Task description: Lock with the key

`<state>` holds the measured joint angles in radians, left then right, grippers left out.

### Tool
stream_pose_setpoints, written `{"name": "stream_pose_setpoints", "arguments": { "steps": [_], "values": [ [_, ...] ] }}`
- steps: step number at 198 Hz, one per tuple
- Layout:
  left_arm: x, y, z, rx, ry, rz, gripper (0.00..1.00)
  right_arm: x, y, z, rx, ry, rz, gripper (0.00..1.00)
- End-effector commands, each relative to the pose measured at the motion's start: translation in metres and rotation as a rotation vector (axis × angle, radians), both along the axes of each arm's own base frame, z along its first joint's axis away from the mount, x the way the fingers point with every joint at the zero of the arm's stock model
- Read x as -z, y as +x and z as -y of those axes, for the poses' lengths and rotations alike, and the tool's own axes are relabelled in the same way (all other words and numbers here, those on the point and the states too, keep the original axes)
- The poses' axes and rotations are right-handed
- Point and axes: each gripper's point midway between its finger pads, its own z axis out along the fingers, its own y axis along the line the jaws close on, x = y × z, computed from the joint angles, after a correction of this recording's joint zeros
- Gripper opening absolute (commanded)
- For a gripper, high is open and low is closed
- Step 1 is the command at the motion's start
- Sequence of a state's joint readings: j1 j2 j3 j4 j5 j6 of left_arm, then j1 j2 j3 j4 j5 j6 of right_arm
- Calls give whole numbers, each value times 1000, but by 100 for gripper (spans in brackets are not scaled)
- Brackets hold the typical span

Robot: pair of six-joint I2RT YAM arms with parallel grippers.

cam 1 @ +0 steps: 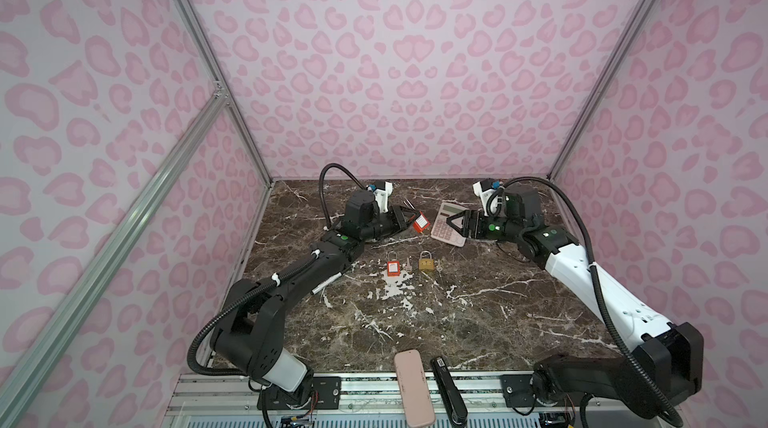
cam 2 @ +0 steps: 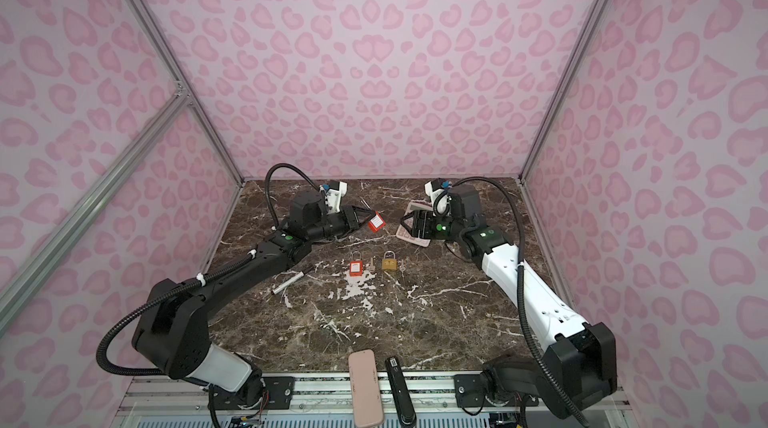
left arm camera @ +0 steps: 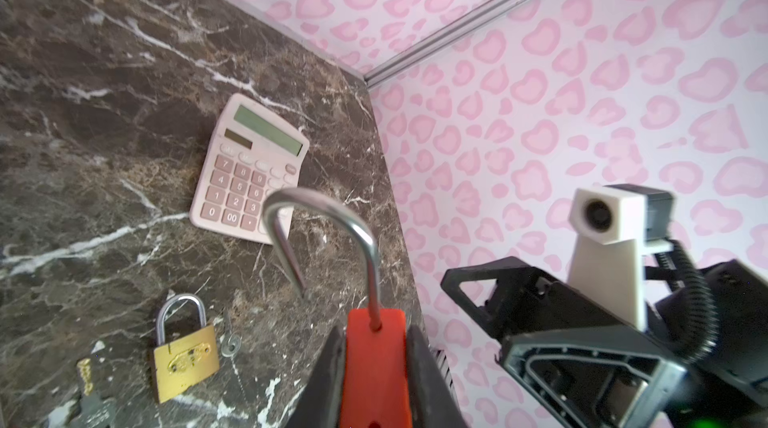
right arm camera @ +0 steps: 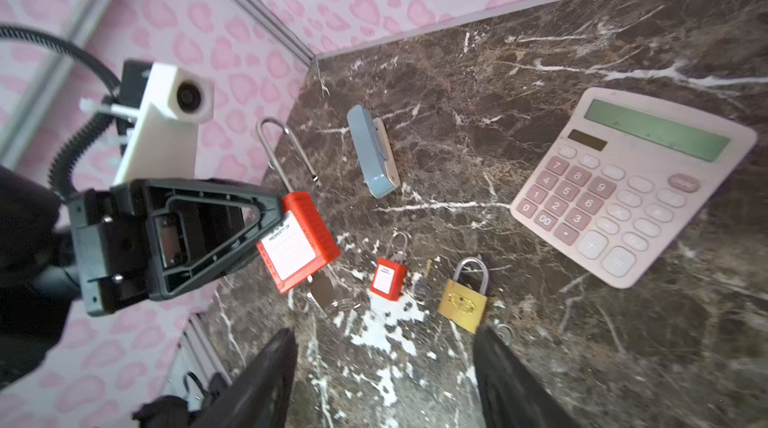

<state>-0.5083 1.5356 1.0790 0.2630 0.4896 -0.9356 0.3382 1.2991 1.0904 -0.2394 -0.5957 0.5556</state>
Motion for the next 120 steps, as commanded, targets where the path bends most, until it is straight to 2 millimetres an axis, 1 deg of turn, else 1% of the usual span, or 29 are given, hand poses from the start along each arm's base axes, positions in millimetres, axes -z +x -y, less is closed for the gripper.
{"name": "stream_pose_setpoints", "arguments": {
  "steps": [1, 17, 31, 49, 66, 96, 120],
  "values": [
    [-44, 10, -7, -47, -109, 107, 5, -50, 7, -17, -20, 263, 54, 73],
    [-56, 12, -12, -65, -136, 125, 5, -59, 10, -22, -31, 339, 41, 76],
    [-67, 12, -17, -83, -153, 143, 4, -66, 12, -28, -48, 403, 28, 77],
    [-83, 10, -24, -98, -193, 171, 4, -80, 16, -33, -56, 500, 38, 78],
    [-94, 8, -29, -104, -235, 186, 5, -92, 18, -38, -63, 590, 49, 79],
    [-114, 2, -34, -82, -319, 227, 5, -94, 23, -55, -83, 695, 7, 79],
    [-121, -1, -36, -82, -338, 246, 5, -92, 21, -77, -112, 754, -25, 79]
  ]
}}
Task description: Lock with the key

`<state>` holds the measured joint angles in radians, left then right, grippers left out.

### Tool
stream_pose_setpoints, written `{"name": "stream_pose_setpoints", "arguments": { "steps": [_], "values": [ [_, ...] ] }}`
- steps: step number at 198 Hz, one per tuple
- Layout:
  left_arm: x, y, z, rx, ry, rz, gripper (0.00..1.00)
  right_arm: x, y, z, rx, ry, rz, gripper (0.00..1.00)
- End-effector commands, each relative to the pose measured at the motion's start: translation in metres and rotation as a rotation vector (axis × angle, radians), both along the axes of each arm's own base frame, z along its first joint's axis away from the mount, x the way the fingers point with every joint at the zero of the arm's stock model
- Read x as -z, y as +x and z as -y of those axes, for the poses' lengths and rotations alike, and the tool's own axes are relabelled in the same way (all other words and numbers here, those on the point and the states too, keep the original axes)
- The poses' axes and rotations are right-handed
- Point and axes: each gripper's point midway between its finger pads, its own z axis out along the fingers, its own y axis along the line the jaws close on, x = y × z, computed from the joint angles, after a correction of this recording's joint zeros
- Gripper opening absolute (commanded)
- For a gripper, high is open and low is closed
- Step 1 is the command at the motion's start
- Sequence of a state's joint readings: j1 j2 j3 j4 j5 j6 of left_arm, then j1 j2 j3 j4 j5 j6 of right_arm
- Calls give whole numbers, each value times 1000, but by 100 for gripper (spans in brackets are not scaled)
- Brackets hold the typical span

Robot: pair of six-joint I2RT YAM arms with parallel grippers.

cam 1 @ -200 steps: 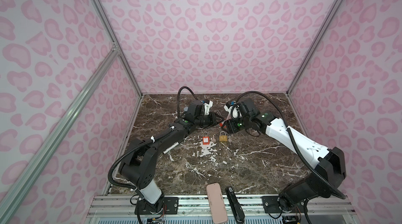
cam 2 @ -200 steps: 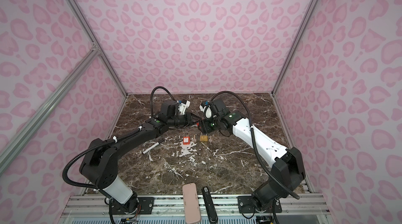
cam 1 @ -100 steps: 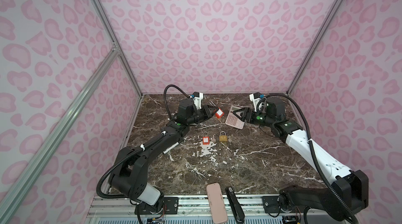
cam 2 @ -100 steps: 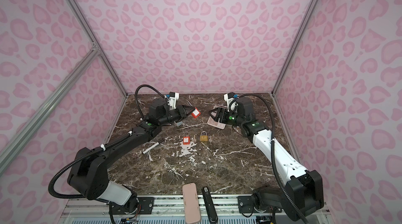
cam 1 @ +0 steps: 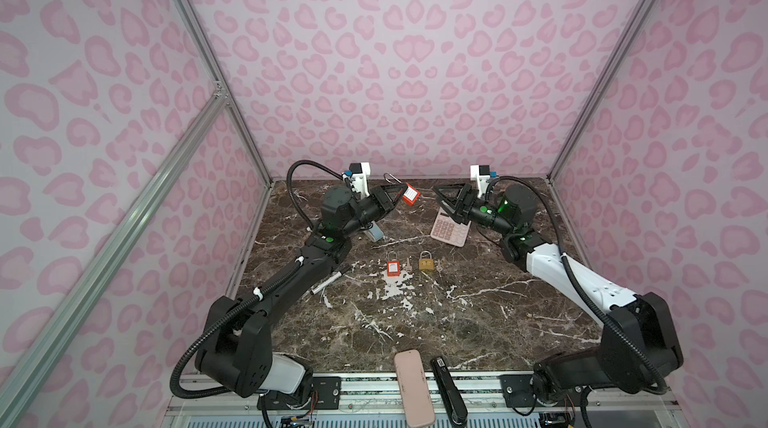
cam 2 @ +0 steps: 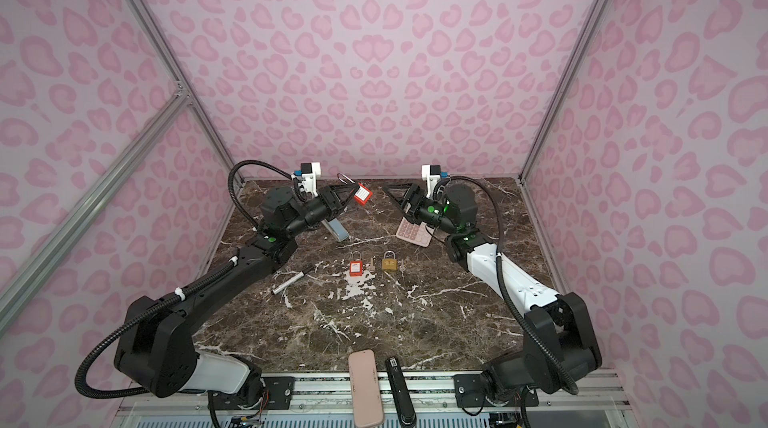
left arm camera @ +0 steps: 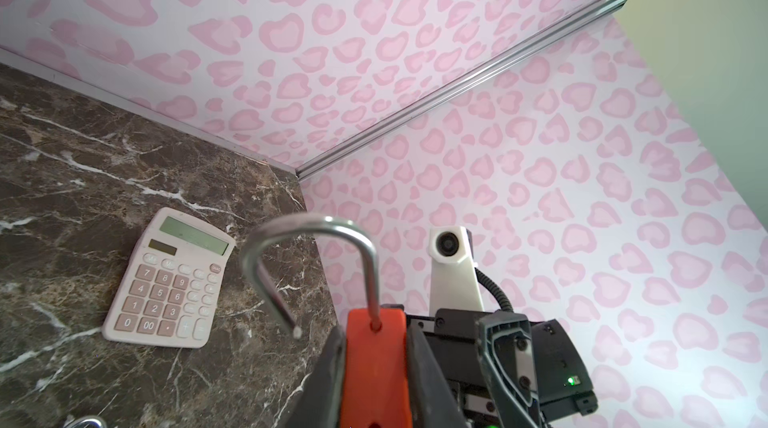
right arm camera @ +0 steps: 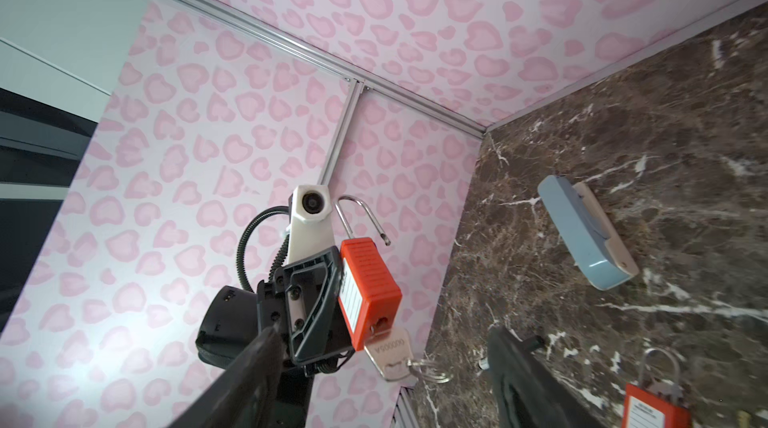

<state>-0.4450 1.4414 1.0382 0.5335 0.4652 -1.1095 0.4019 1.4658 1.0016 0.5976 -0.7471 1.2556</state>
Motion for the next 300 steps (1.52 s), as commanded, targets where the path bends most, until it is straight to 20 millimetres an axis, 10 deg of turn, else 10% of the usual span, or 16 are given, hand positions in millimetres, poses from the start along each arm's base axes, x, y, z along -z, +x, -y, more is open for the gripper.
{"name": "stream_pose_setpoints", "arguments": {
  "steps": [1, 108, 199, 300],
  "values": [
    [-38, -10, -3, 17, -85, 107, 5, -22, -5, -16, -35, 128, 25, 79],
    [-35, -19, -11, 5, -92, 112, 5, -30, -15, -63, -144, 241, 14, 71],
    [-33, -18, -12, 2, -100, 108, 6, -27, -17, -69, -161, 266, -3, 33],
    [-29, -19, -15, -7, -102, 100, 6, -19, -17, -69, -158, 264, -14, 40]
  ]
}}
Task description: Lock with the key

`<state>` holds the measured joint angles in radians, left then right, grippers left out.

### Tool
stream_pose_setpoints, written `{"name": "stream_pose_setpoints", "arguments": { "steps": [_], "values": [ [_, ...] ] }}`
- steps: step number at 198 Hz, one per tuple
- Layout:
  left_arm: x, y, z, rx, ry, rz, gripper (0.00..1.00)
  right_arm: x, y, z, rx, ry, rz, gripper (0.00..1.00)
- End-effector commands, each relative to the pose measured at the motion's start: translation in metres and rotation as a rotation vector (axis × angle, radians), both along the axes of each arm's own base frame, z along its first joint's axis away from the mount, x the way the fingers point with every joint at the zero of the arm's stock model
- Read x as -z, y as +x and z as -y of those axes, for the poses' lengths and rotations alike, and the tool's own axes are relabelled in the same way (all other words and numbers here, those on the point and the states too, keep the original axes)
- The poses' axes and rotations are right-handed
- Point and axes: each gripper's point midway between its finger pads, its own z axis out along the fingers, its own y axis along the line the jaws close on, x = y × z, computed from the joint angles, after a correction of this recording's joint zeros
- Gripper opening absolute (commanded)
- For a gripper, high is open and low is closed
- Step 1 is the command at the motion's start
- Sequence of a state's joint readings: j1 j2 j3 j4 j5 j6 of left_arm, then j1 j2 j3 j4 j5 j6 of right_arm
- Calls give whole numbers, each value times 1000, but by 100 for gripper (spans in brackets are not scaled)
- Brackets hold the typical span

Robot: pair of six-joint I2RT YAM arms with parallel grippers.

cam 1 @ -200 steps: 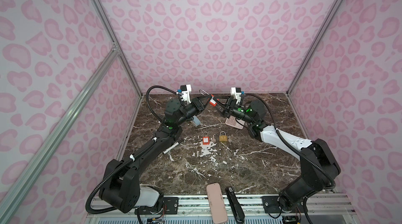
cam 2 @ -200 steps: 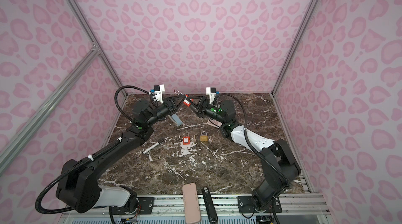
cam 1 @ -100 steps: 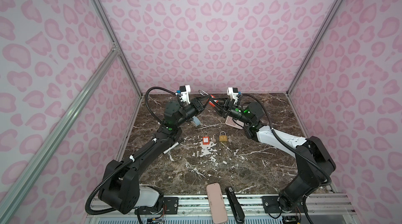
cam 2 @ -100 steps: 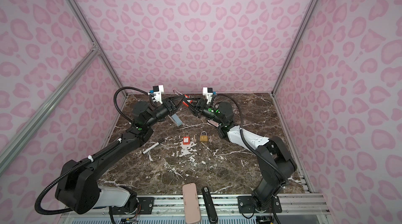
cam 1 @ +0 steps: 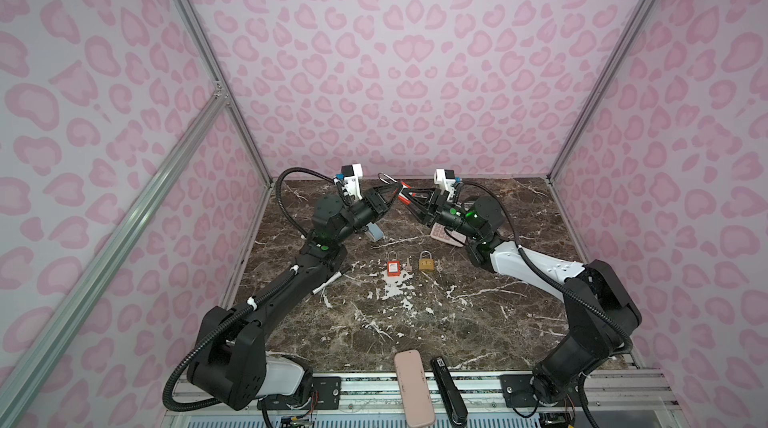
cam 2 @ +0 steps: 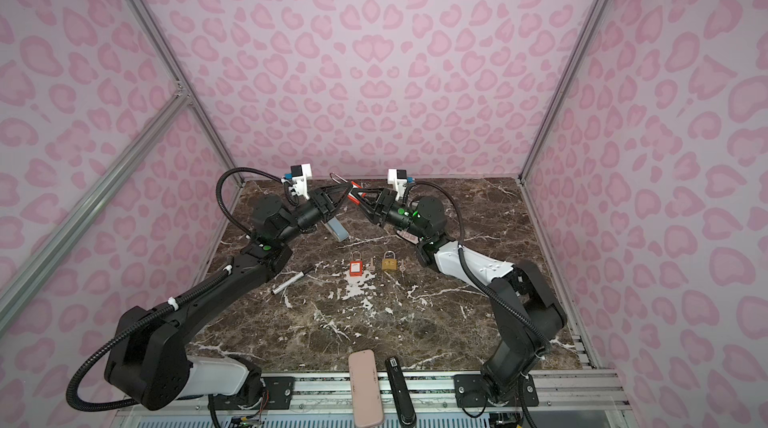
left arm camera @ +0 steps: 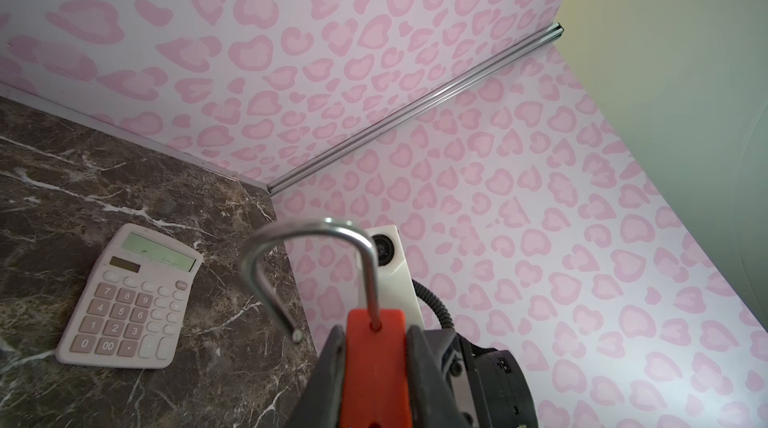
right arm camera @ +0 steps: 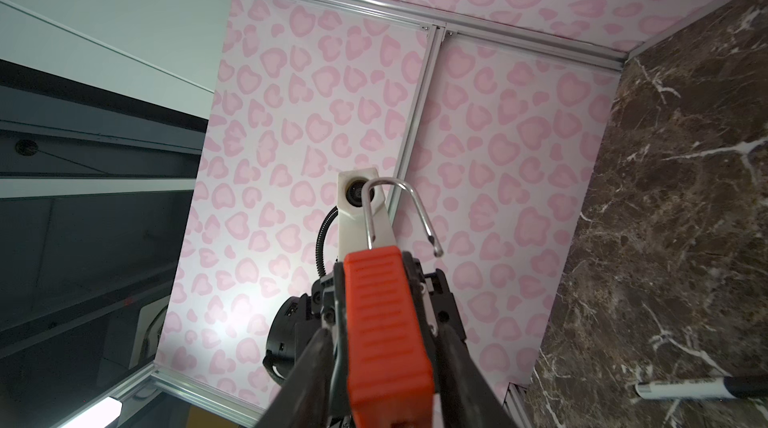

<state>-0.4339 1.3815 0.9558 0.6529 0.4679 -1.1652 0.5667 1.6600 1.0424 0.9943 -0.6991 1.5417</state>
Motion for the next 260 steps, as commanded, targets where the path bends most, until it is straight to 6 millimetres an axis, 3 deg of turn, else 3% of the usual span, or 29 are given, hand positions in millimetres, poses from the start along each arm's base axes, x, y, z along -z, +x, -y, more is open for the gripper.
{"name": "stream_pose_setpoints", "arguments": {
  "steps": [1, 77, 120, 144, 260],
  "values": [
    [-16, -5, -3, -4, -27, 57, 7, -4, -1, 2, 5, 23, 30, 40],
    [-14, -5, -4, -3, -25, 55, 9, -5, 1, 1, 5, 27, 26, 21],
    [-14, -6, -6, -10, -24, 56, 42, -4, 1, 1, 4, 25, 28, 13],
    [-14, -6, -10, -19, -17, 58, 52, -5, 0, 1, 3, 27, 30, 12],
    [-4, -5, -38, -69, -17, 29, 57, -3, -5, 5, -6, 39, 30, 10]
  ]
}}
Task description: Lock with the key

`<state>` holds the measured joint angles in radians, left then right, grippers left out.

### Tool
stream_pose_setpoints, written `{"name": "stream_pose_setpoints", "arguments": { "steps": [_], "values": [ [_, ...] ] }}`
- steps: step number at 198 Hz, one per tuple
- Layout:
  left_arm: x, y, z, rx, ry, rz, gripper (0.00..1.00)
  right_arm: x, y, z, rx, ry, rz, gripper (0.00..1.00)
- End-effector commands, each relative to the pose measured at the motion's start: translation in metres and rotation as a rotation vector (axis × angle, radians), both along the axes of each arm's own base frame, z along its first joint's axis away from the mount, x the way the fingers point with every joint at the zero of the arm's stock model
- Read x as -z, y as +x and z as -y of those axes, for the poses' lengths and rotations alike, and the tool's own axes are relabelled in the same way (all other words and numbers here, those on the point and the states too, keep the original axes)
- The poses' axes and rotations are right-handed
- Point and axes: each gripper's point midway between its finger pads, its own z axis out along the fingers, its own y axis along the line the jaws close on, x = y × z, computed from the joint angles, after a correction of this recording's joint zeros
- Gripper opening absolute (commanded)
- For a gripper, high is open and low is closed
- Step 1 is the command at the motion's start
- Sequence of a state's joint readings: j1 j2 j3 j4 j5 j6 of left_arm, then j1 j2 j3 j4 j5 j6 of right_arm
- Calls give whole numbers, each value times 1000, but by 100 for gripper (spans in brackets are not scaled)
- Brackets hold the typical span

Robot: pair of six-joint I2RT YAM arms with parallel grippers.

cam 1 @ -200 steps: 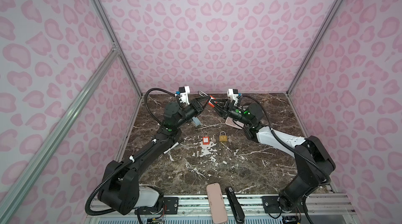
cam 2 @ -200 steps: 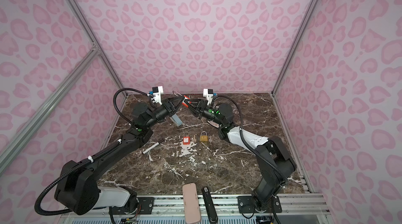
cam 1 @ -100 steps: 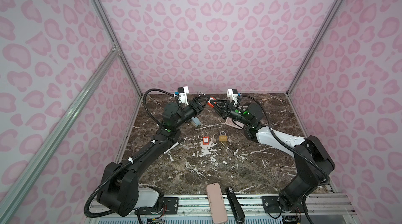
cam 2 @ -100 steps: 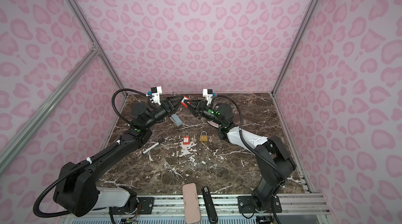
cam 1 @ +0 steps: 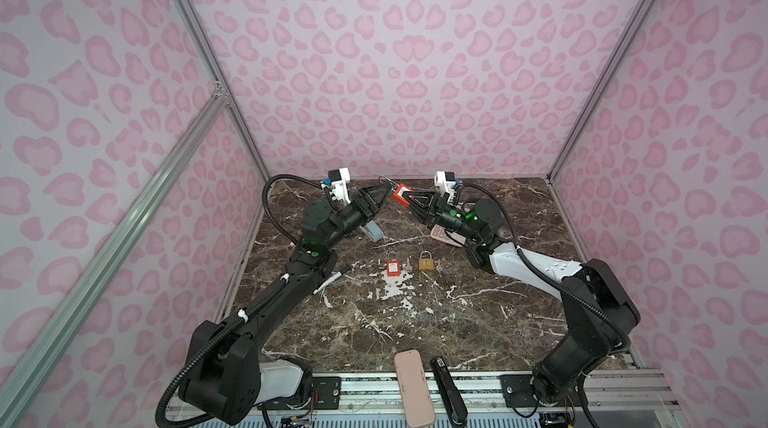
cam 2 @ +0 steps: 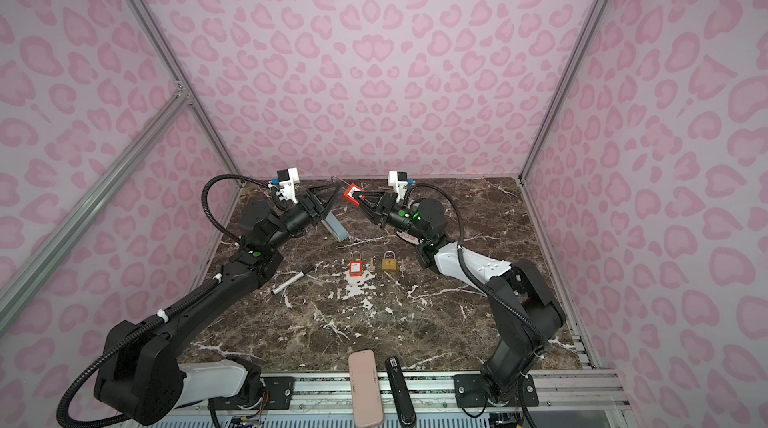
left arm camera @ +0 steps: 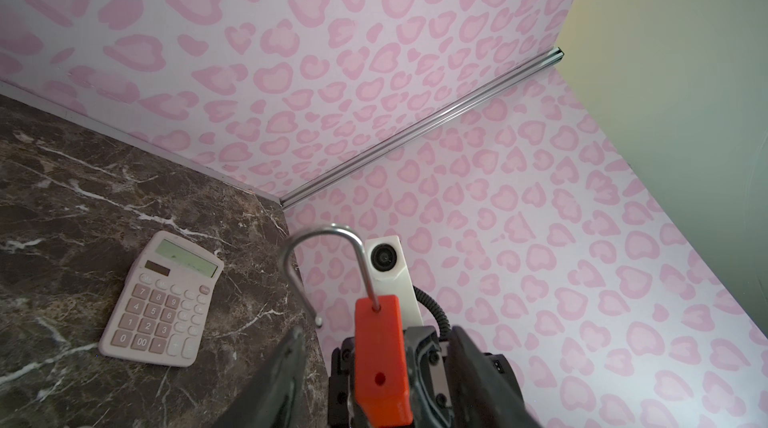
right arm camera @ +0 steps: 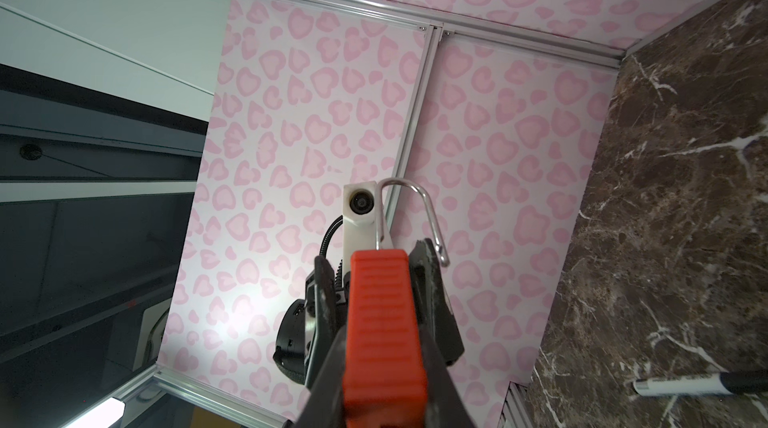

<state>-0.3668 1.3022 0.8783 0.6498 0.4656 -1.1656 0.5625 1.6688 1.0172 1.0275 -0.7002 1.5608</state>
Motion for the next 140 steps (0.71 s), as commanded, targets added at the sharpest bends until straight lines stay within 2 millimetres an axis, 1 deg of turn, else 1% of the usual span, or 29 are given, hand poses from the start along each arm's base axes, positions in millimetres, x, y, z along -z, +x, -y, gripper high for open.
{"name": "stream_pose_setpoints", "arguments": {
  "steps": [1, 50, 101, 140],
  "values": [
    [-9, -3, -5, 1, -15, 30, 57, -12, -5, 3, -4, 33, 47, 10],
    [-7, 0, -15, -17, -25, 18, 58, -12, -8, 3, -22, 45, 44, 9],
    [-9, 3, -14, -13, -31, 23, 60, -13, -14, 1, -49, 63, 41, 8],
    [-13, 6, -13, -5, -37, 32, 61, -14, -21, -5, -89, 68, 45, 8]
  ]
}}
